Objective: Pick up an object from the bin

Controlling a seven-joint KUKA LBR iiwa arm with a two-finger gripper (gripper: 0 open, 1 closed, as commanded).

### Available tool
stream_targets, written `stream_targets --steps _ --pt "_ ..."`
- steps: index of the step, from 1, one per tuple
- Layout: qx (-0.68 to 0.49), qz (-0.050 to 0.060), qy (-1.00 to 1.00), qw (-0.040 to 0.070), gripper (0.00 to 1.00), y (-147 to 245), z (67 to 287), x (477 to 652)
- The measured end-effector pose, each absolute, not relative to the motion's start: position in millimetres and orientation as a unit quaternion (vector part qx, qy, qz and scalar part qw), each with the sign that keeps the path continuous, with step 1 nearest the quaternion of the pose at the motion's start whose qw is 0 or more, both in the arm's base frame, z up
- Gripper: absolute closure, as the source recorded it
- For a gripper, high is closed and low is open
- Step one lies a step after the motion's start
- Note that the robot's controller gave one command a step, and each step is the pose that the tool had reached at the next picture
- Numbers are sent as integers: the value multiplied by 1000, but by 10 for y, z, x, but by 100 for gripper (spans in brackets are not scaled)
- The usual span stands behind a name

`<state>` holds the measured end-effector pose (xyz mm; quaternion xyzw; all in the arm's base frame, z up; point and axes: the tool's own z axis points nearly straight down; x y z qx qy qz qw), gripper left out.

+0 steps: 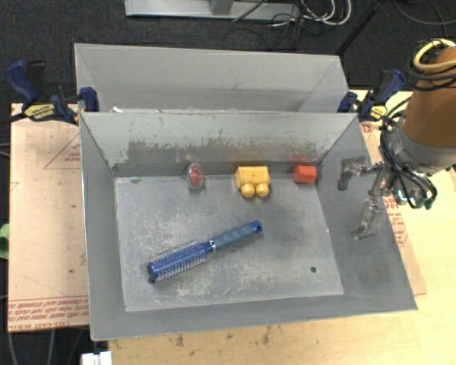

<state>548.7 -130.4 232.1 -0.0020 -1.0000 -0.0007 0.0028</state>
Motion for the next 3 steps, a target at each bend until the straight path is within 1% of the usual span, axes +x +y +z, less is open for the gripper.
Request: stream_targets --steps 1,2,3 --pt "86 -3 -996 2 0 -148 1166 5765" --pt "124 -2 -992 1 0 362 675 5873" --pt "45 -1 -999 0 0 495 697 5778"
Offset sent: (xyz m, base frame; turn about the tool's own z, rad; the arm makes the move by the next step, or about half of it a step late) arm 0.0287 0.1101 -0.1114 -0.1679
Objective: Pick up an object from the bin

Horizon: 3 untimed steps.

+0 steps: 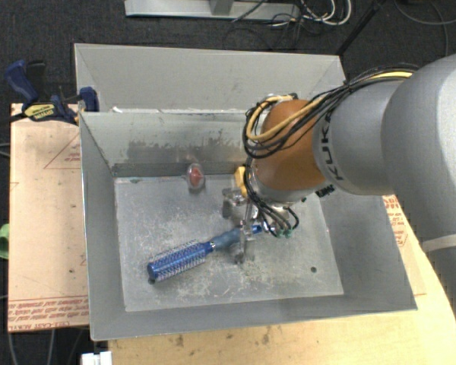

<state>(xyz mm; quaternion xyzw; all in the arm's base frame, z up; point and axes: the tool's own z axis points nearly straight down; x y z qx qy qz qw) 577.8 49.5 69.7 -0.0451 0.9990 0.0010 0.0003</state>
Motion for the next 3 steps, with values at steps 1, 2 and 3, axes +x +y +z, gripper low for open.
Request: stream_targets --steps 1,2,3 --pt "-46 0 999 1 100 489 703 5782" --pt "-69 0 998 5 100 427 1950 5779" --pt "-66 0 998 -2 100 317 1276 5879"
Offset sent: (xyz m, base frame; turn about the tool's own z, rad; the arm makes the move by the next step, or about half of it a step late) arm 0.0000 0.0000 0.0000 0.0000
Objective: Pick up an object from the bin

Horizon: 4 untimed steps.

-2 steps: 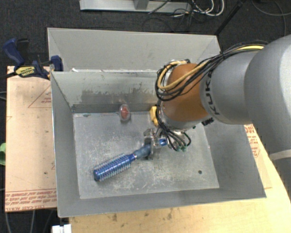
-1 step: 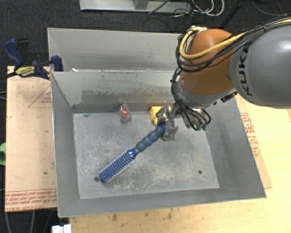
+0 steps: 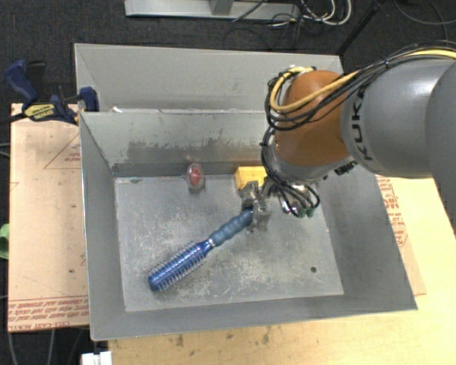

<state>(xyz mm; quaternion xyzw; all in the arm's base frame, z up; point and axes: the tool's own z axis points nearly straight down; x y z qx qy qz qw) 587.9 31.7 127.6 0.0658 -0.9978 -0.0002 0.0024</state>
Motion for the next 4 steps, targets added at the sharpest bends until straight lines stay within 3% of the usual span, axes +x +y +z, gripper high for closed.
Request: stream_targets --steps 1,2,3,4 --pt "64 0 -998 -6 100 252 2269 5958" --pt "65 0 -998 -2 0 257 2218 5942" --pt "89 -1 -996 4 0 484 773 5471" --pt "88 0 -996 0 100 480 817 5499"
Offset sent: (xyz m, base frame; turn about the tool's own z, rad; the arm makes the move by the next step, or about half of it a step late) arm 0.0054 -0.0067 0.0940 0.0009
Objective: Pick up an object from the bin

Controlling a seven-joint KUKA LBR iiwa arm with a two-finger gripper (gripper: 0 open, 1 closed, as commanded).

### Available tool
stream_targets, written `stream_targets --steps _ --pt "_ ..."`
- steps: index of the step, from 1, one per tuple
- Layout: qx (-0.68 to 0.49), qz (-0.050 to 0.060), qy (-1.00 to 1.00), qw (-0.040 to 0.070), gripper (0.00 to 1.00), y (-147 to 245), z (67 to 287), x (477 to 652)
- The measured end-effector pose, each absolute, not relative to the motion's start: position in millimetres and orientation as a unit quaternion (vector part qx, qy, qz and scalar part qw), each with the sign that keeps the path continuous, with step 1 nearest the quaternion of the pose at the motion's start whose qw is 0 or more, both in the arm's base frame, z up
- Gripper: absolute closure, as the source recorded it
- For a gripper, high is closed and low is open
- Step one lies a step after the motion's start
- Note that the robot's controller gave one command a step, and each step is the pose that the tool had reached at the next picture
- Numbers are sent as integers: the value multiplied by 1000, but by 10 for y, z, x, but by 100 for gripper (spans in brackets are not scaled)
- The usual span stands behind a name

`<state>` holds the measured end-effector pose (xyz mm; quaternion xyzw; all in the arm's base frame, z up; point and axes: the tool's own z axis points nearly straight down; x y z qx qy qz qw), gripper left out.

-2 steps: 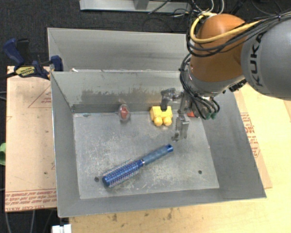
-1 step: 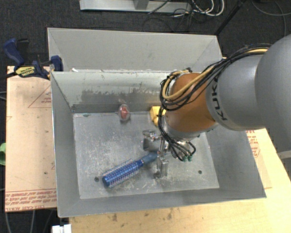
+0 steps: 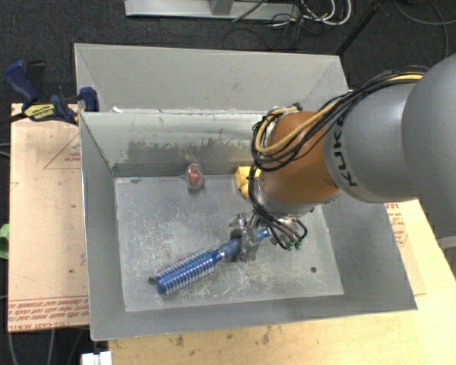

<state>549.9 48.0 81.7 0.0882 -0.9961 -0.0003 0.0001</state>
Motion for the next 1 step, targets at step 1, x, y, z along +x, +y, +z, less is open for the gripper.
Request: stream_targets --steps 1 --pt "87 0 -996 -6 100 362 2442 5834"
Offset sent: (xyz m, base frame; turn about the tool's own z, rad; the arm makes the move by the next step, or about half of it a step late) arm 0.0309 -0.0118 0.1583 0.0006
